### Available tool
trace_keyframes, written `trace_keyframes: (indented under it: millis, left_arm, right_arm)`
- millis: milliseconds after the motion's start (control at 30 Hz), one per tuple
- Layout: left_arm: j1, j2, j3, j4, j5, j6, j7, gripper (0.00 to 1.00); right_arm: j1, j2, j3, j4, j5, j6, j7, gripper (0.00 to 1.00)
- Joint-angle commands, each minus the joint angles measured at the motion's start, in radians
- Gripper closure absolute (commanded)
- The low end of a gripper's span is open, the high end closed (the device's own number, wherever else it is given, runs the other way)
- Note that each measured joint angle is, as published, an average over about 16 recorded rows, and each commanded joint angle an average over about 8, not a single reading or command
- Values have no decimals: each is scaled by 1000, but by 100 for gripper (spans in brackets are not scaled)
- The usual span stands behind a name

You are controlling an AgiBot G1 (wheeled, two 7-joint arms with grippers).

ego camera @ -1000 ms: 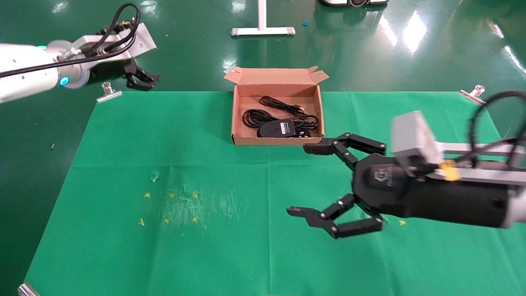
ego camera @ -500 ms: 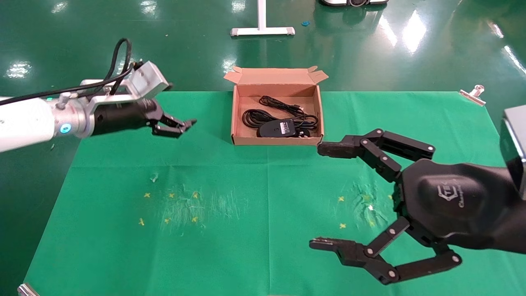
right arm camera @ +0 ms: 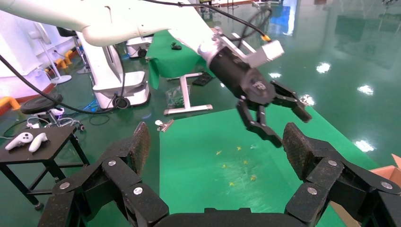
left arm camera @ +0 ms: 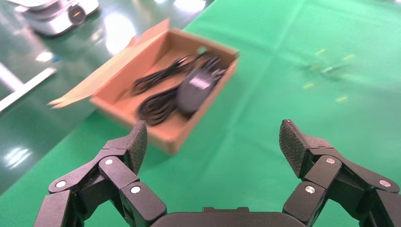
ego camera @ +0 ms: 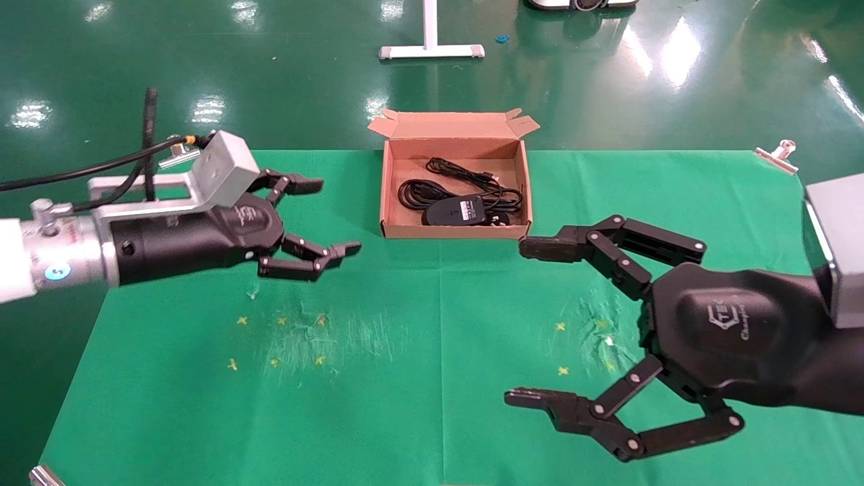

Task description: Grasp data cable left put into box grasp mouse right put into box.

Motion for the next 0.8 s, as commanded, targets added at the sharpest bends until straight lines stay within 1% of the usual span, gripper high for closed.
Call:
trace_keyframes:
  millis: [33, 600, 800]
  left_arm:
    - [25, -15, -26, -22, -42, 33, 3, 0]
    - [243, -144, -248, -209, -404, 318, 30, 0]
    - [295, -176, -302, -254, -493, 387, 36, 0]
  right_arm:
    - [0, 0, 0, 0, 0, 0, 0, 0]
    - [0, 1, -1, 0, 1, 1, -1, 0]
    - [0, 1, -1, 0, 2, 0, -1, 0]
